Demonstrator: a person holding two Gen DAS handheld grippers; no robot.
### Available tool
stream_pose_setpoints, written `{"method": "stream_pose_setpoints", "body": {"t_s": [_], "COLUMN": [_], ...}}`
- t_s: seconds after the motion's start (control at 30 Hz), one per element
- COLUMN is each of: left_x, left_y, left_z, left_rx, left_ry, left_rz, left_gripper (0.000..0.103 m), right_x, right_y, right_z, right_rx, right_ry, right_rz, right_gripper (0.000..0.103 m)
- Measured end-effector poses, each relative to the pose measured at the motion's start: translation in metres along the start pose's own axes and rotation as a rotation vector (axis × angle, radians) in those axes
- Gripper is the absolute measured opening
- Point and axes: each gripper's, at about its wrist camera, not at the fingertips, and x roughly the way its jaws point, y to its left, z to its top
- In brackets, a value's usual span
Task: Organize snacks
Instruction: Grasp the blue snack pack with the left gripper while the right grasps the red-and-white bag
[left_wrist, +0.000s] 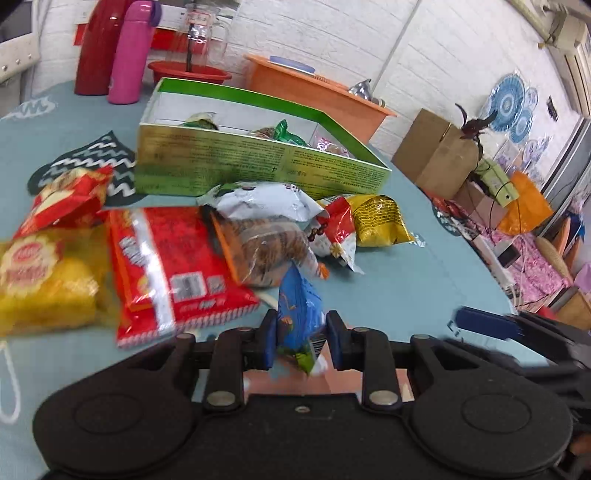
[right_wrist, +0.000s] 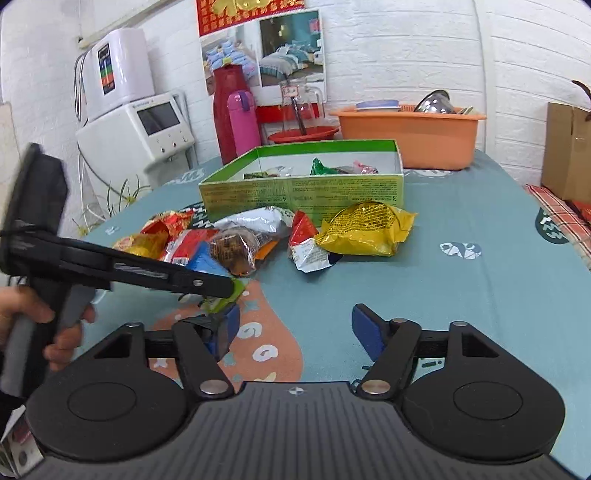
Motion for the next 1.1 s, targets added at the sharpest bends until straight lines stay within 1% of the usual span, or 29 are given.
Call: {"method": "stream_pose_setpoints", "body": {"t_s": [0.03, 0.07, 0.1, 0.2, 0.27, 0.3, 0.33, 0.4, 0.43, 0.5, 0.53, 0.57, 0.63, 0.67, 0.73, 0.8, 0.83, 0.9, 0.93, 0.97, 1.0, 1.03, 1.07, 1.1], "left_x": [-0.009, -0.015, -0.022, -0.036, -0.041, -0.043, -0.045, -0.046, -0.047, -0.047, -0.047, -0.046, -0.044, -0.042, -0.038, -0.035, -0.033, -0.030, -0.028, -0.027, -0.025, -0.024, -0.023, -0.022], "left_y": [0.001, 0.003, 0.004, 0.010, 0.014, 0.015, 0.016, 0.019, 0.021, 0.024, 0.026, 0.027, 0.030, 0.029, 0.027, 0.023, 0.019, 0.014, 0.011, 0.009, 0.008, 0.006, 0.006, 0.005], "left_z": [-0.006, -0.011, -0.016, -0.028, -0.031, -0.032, -0.032, -0.031, -0.032, -0.031, -0.031, -0.032, -0.031, -0.030, -0.027, -0.026, -0.026, -0.026, -0.026, -0.026, -0.026, -0.025, -0.025, -0.025], "left_rx": [-0.010, -0.015, -0.023, -0.057, -0.079, -0.088, -0.094, -0.108, -0.118, -0.139, -0.145, -0.148, -0.153, -0.152, -0.144, -0.129, -0.115, -0.083, -0.061, -0.040, -0.023, -0.011, -0.004, 0.006], "left_ry": [-0.011, -0.018, -0.024, -0.039, -0.046, -0.051, -0.056, -0.060, -0.062, -0.063, -0.066, -0.065, -0.062, -0.060, -0.054, -0.045, -0.040, -0.033, -0.031, -0.032, -0.030, -0.027, -0.024, -0.020], "left_rz": [0.005, 0.012, 0.020, 0.039, 0.039, 0.039, 0.038, 0.037, 0.035, 0.032, 0.033, 0.035, 0.027, 0.025, 0.019, 0.014, 0.010, 0.011, 0.019, 0.029, 0.034, 0.039, 0.041, 0.043], "left_gripper": [0.066, 0.066, 0.068, 0.082, 0.099, 0.101, 0.103, 0.103, 0.103, 0.103, 0.103, 0.103, 0.103, 0.103, 0.103, 0.103, 0.103, 0.103, 0.103, 0.103, 0.103, 0.103, 0.103, 0.103], "right_x": [0.006, 0.013, 0.021, 0.044, 0.058, 0.063, 0.070, 0.083, 0.091, 0.105, 0.109, 0.105, 0.094, 0.087, 0.078, 0.072, 0.072, 0.073, 0.075, 0.077, 0.079, 0.082, 0.084, 0.086], "right_y": [-0.001, -0.001, -0.001, 0.001, 0.004, 0.006, 0.007, 0.008, 0.008, 0.008, 0.009, 0.010, 0.014, 0.017, 0.022, 0.024, 0.025, 0.025, 0.024, 0.023, 0.022, 0.020, 0.018, 0.016], "right_z": [0.001, 0.003, 0.006, 0.017, 0.030, 0.036, 0.042, 0.051, 0.054, 0.053, 0.050, 0.047, 0.041, 0.037, 0.031, 0.028, 0.027, 0.027, 0.028, 0.028, 0.028, 0.028, 0.027, 0.027], "right_rx": [-0.001, -0.002, -0.004, -0.027, -0.059, -0.078, -0.102, -0.131, -0.152, -0.199, -0.222, -0.240, -0.259, -0.271, -0.281, -0.288, -0.289, -0.290, -0.288, -0.280, -0.269, -0.255, -0.241, -0.225], "right_ry": [0.010, 0.018, 0.023, 0.013, -0.014, -0.031, -0.047, -0.060, -0.054, -0.007, 0.012, 0.011, 0.039, 0.042, 0.043, 0.039, 0.043, 0.043, 0.046, 0.051, 0.060, 0.073, 0.088, 0.094], "right_rz": [0.002, 0.005, 0.008, -0.006, -0.027, -0.037, -0.048, -0.060, -0.061, -0.081, -0.082, -0.068, -0.032, -0.013, -0.005, 0.002, 0.010, 0.006, 0.003, 0.001, 0.004, 0.017, 0.039, 0.049], "right_gripper": [0.097, 0.093, 0.092, 0.082, 0.077, 0.077, 0.077, 0.077, 0.077, 0.073, 0.064, 0.053, 0.051, 0.051, 0.052, 0.056, 0.060, 0.061, 0.066, 0.075, 0.080, 0.090, 0.092, 0.092]}}
